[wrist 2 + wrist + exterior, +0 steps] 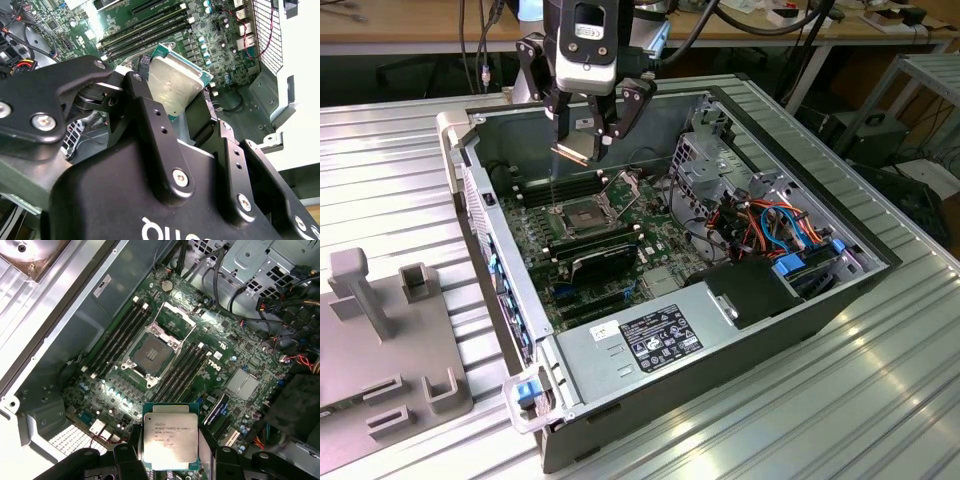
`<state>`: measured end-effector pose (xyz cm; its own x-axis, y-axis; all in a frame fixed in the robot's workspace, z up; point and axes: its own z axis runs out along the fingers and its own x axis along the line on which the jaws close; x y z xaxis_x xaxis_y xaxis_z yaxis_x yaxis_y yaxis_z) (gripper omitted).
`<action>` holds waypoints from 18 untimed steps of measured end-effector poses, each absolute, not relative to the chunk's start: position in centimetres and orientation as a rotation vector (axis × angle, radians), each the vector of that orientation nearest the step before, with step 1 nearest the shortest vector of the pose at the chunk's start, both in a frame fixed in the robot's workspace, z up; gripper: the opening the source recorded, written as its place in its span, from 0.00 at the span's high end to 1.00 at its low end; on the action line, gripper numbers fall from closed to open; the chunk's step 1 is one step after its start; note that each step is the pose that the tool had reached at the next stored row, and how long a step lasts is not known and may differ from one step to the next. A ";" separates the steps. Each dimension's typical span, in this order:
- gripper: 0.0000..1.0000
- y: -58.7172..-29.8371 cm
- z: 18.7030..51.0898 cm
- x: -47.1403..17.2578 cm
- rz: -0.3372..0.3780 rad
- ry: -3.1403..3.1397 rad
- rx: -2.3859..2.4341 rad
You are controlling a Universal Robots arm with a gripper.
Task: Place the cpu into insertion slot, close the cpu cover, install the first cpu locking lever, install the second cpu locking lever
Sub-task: 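Place the cpu into insertion slot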
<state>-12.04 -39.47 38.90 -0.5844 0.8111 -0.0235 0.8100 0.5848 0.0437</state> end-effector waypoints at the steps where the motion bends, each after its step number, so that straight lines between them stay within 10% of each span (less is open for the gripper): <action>1: 0.46 -39.5 38.9 -12.0 0.044 2.759 1.414; 18: 0.46 -39.5 38.9 -12.0 0.042 2.723 1.480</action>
<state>-12.04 -39.47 38.89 -0.5432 0.8392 -0.0235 0.8381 0.5437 0.0438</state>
